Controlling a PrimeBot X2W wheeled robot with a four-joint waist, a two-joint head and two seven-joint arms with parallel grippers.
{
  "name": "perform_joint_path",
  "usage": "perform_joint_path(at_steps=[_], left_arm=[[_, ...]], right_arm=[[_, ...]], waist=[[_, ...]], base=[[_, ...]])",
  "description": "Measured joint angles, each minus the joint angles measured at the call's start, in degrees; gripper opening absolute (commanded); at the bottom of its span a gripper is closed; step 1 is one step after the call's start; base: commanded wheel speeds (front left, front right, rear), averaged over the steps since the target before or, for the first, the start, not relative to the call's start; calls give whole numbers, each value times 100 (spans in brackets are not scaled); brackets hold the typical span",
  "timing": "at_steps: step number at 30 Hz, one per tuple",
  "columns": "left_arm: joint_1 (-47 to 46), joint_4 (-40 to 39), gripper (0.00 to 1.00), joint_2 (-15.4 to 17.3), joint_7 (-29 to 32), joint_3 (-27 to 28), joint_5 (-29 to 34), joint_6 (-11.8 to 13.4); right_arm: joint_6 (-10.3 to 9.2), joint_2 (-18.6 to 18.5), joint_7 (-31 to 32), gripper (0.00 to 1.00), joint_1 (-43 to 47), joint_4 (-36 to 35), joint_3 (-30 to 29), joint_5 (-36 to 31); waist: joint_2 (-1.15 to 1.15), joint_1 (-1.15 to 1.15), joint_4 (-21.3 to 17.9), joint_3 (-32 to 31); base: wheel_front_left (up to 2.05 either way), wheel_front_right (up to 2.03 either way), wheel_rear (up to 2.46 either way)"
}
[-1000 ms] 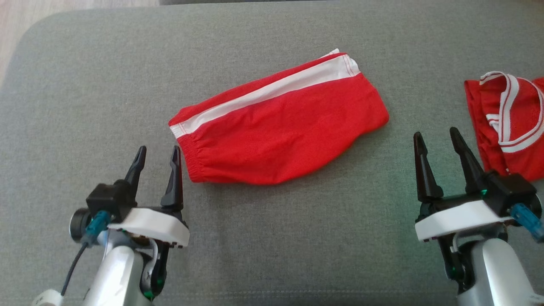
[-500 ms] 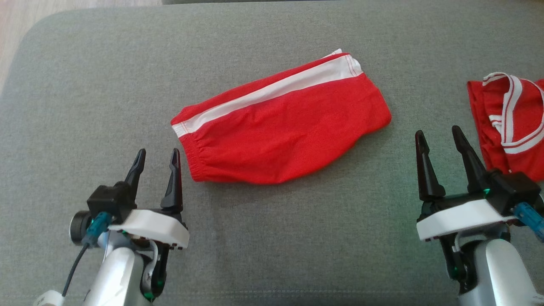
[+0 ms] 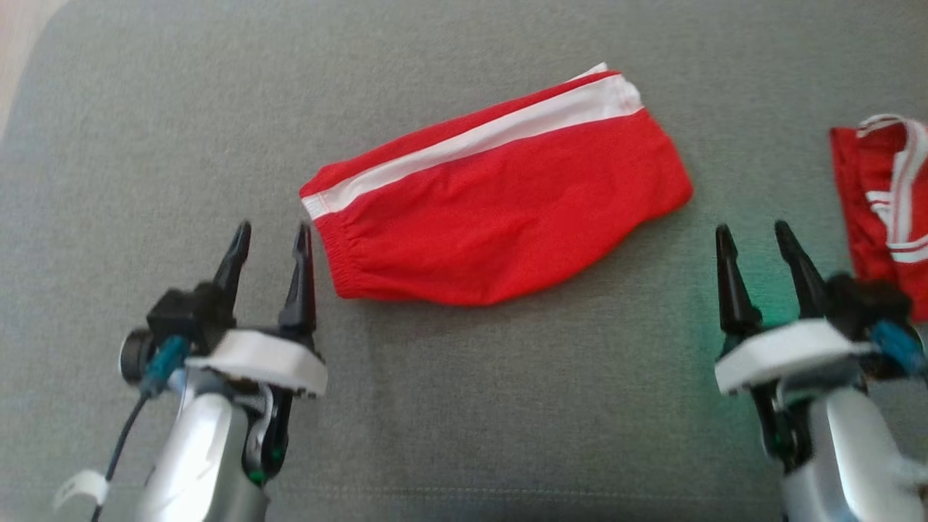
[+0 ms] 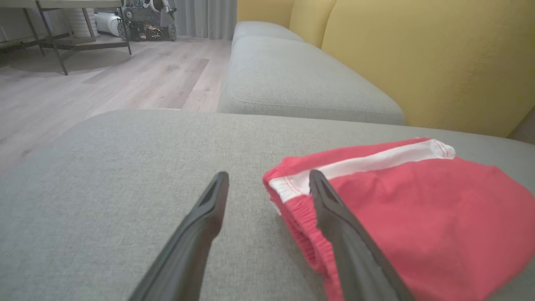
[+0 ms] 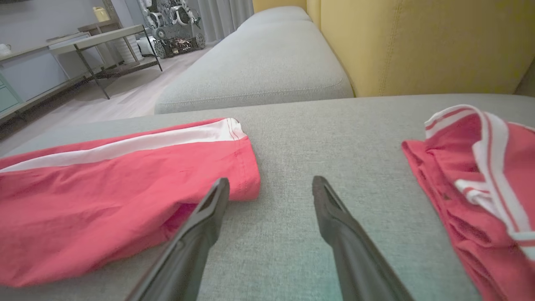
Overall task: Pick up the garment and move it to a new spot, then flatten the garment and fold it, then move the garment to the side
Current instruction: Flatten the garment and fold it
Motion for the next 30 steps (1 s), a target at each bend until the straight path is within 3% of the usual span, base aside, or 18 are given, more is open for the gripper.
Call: perform_joint_path(at_steps=[8, 14, 19, 20, 21, 22, 30], left_arm=[[-267, -21, 100, -118, 0, -122, 0, -58], [-277, 5, 100, -190, 0, -131, 0, -112], [-282, 49, 100, -201, 0, -129, 0, -152], [-282, 56, 100, -205, 0, -129, 1, -153], [-287, 71, 100, -210, 0, -129, 1, -156], [-292, 76, 100, -214, 0, -129, 2, -156], [-298, 75, 100, -240, 0, -115, 34, -201]], right_arm=[[0, -116, 54, 100, -1328, 1465, 260, 57], [0, -167, 584, 100, -2097, 2720, 205, -41], [0, -166, 896, 100, -2694, 3268, 312, 133], [0, -166, 961, 75, -2762, 3372, 363, 185], [0, -166, 991, 22, -2814, 3427, 417, 256], [0, -168, 992, 0, -2849, 3474, 463, 318], [0, -138, 636, 0, -2850, 3630, 679, 751]], waist=[[0, 0, 268, 250], [0, 0, 434, 369], [0, 0, 463, 396], [0, 0, 460, 395], [0, 0, 456, 394], [0, 0, 452, 391], [0, 0, 378, 347]], base=[[0, 0, 0], [0, 0, 0], [0, 0, 0], [0, 0, 0], [0, 0, 0], [0, 0, 0], [0, 0, 0]])
